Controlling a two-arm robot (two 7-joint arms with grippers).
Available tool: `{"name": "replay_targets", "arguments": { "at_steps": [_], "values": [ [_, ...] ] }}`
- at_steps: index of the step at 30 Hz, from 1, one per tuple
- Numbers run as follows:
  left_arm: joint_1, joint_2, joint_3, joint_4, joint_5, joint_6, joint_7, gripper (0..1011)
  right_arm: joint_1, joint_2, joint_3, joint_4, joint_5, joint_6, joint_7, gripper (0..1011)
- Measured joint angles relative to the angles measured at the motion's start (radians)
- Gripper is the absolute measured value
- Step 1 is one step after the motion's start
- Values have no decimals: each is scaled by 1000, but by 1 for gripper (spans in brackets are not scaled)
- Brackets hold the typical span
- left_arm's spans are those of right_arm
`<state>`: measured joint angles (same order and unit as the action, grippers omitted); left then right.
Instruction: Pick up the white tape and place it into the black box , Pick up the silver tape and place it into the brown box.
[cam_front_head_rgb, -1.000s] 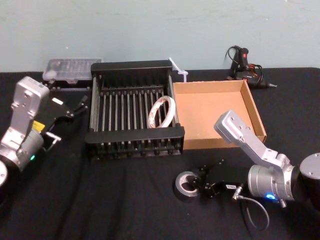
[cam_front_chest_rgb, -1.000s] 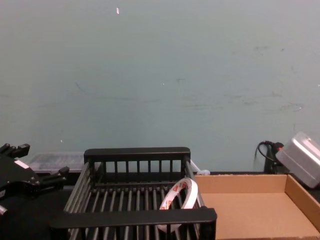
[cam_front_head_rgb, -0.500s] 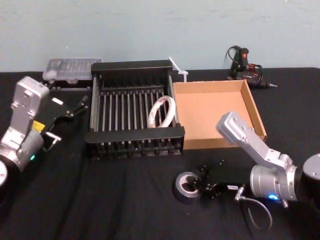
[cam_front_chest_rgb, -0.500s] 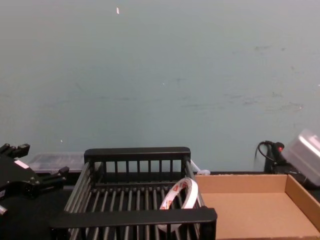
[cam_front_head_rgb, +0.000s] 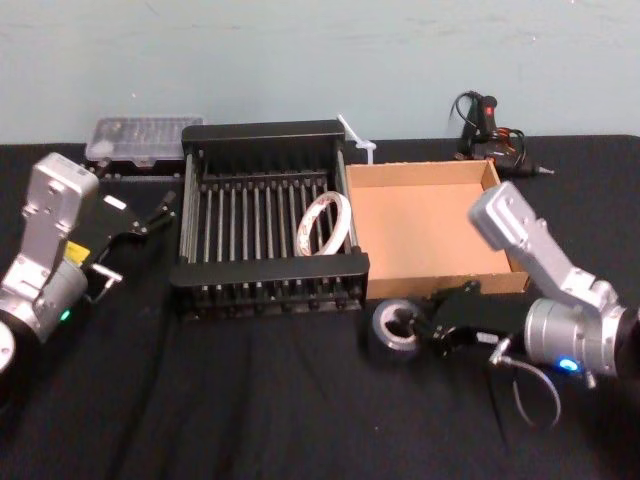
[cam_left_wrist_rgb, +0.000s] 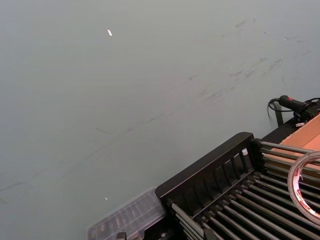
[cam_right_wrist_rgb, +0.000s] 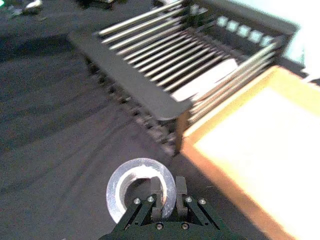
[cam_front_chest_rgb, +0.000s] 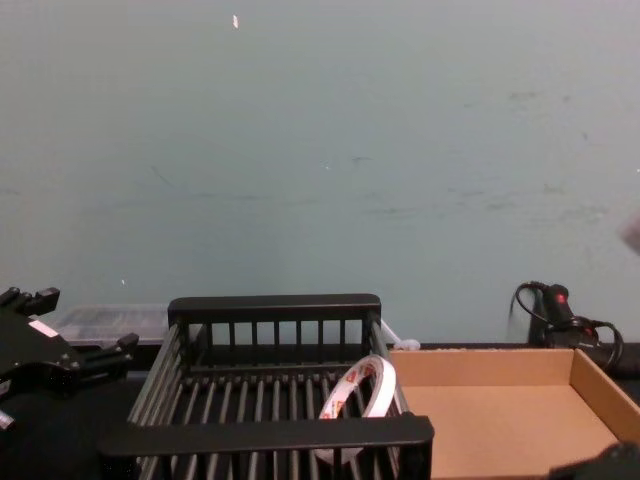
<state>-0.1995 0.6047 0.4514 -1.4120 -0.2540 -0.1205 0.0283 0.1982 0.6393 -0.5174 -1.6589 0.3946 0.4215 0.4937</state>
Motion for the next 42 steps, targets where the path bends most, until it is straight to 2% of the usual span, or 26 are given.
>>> {"name": "replay_targets", "arguments": {
  "at_steps": [4, 14, 25, 42],
  "values": [
    [0, 0, 0, 0, 0, 0, 0, 1001, 2, -8, 34, 6, 11, -3, -32, 177],
    [0, 0, 0, 0, 0, 0, 0, 1001, 22, -44, 87, 42, 17, 4, -97, 176],
    [0, 0, 0, 0, 0, 0, 0, 1002, 69, -89, 101, 111, -13, 16, -126, 176],
    [0, 0, 0, 0, 0, 0, 0, 1001, 180, -183, 112, 276, -70, 29, -136, 177]
  ]
}}
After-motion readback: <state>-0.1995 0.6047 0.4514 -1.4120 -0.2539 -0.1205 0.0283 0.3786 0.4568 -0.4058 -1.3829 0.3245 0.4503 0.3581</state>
